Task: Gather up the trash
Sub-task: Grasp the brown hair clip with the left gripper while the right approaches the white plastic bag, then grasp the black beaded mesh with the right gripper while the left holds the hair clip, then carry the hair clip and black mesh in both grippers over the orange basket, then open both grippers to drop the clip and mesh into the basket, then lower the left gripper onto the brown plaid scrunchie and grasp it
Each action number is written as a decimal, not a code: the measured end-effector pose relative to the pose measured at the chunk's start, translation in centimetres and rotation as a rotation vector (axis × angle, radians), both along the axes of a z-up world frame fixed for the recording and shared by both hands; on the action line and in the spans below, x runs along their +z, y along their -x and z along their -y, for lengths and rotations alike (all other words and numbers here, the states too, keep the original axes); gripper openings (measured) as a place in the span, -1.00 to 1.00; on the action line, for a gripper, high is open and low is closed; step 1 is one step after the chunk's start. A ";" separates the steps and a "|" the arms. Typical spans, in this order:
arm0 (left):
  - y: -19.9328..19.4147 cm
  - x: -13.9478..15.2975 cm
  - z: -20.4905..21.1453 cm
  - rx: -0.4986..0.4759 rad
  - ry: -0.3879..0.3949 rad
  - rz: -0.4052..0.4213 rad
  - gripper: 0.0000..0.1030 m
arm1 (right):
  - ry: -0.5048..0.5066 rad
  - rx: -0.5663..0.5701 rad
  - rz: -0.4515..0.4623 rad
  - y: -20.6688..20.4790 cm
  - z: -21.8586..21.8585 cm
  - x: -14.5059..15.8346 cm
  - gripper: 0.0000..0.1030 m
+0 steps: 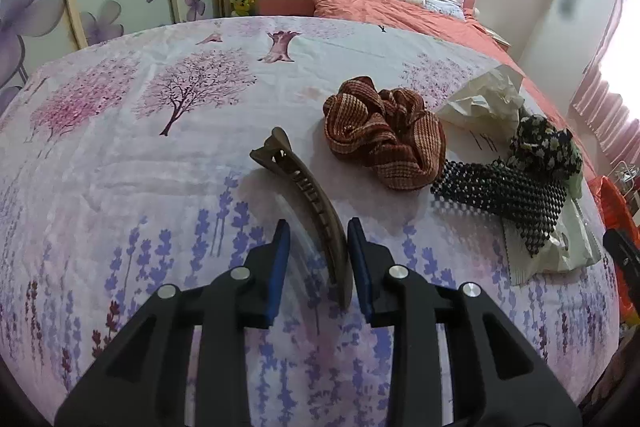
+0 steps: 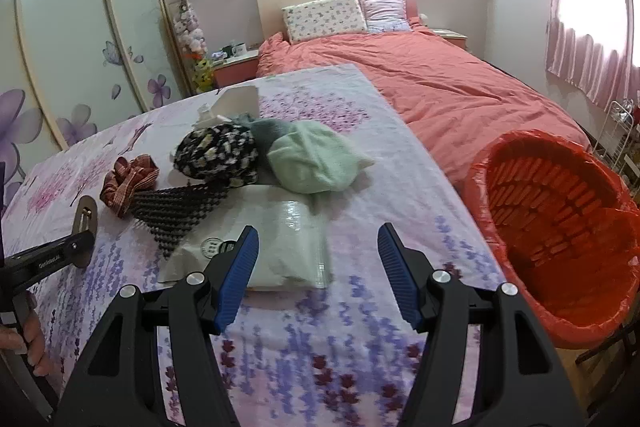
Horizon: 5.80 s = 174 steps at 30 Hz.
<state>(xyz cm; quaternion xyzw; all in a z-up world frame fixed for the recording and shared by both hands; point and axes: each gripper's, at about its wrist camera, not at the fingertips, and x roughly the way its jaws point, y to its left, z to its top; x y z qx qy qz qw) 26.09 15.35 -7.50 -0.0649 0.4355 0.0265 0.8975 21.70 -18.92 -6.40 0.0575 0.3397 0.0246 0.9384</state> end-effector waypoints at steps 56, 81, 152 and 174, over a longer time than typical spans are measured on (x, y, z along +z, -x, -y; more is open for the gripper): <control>-2.2 -0.5 -5.1 0.022 0.073 0.038 -0.78 | -0.044 0.223 -0.004 -3.2 -8.5 1.4 -0.79; 1.8 8.7 0.8 -0.098 0.042 0.185 -0.78 | -0.119 0.125 0.211 1.2 -1.6 8.8 -0.80; 2.4 4.6 38.0 -0.702 0.008 0.126 0.04 | -0.171 -0.444 0.122 4.1 24.2 2.7 -0.04; 0.4 5.6 17.5 -0.322 -0.148 0.196 0.41 | -0.029 -0.246 0.098 1.7 12.9 4.1 0.12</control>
